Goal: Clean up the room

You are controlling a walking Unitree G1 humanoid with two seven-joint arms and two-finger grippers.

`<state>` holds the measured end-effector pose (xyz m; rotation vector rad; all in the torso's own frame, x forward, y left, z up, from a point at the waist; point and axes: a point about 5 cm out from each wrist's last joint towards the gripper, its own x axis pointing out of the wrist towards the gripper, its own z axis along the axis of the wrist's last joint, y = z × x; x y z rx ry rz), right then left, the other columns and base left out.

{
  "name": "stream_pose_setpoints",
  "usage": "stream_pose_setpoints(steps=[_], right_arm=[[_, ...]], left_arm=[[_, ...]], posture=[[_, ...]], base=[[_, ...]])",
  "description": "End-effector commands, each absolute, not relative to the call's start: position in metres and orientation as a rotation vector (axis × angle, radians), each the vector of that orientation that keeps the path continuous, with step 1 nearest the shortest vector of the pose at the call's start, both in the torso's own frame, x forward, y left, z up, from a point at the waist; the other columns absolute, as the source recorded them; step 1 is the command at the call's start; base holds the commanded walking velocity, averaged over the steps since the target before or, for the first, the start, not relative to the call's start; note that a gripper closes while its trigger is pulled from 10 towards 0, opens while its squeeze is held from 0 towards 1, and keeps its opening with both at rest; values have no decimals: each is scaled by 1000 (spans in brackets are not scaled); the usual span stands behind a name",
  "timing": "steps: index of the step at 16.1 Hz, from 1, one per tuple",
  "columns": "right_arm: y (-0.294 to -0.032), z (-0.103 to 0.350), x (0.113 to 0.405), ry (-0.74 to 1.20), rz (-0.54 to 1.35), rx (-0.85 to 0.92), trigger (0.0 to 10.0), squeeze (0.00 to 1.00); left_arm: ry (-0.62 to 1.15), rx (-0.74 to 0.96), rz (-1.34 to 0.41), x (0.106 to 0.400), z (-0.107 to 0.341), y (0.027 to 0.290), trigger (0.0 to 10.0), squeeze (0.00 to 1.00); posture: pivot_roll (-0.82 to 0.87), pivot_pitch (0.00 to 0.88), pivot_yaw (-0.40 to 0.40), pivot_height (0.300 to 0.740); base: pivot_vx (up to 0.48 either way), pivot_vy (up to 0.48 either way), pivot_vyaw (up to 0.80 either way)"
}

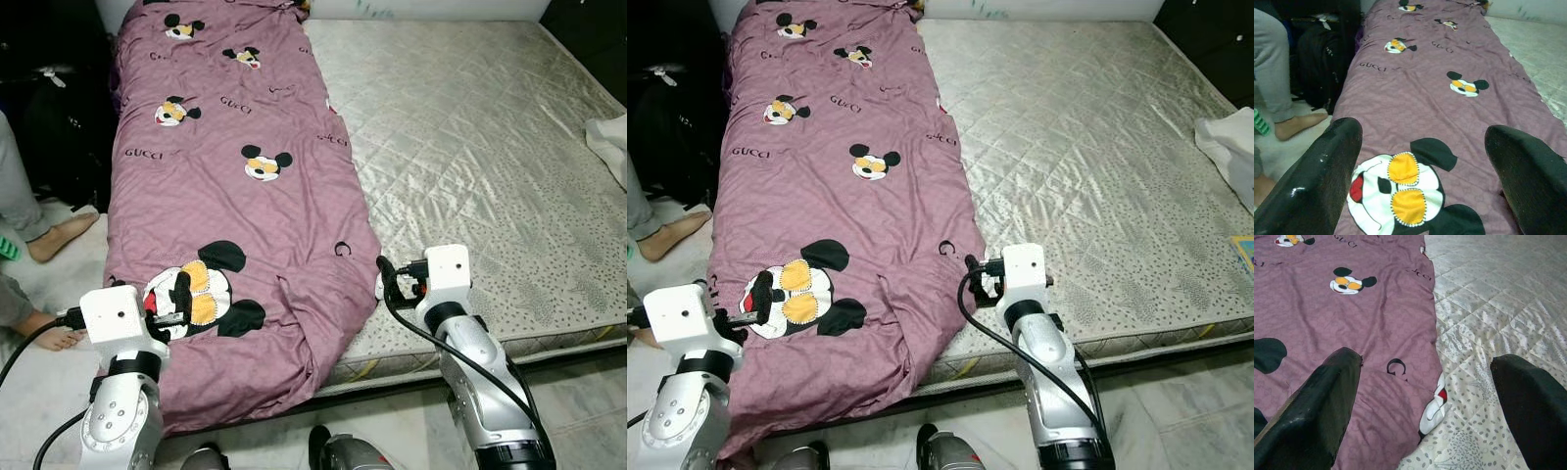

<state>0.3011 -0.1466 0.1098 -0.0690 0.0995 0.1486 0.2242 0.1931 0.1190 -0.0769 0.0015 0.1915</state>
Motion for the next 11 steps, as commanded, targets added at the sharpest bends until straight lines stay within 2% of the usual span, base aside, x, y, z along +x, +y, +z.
stream_pose_setpoints(steps=[1,9,11], right_arm=[[-149,105,300,117,147,-79,10000,0],[-147,105,301,116,162,-86,10000,0],[-145,105,302,114,169,-88,10000,0]], left_arm=[[29,-81,193,224,114,192,10000,0],[24,-71,183,228,114,191,10000,0],[24,-79,180,229,114,190,10000,0]], posture=[[15,236,-84,715],[15,223,-83,625],[17,221,-84,615]], base=[[0,0,0],[0,0,0],[0,0,0]])
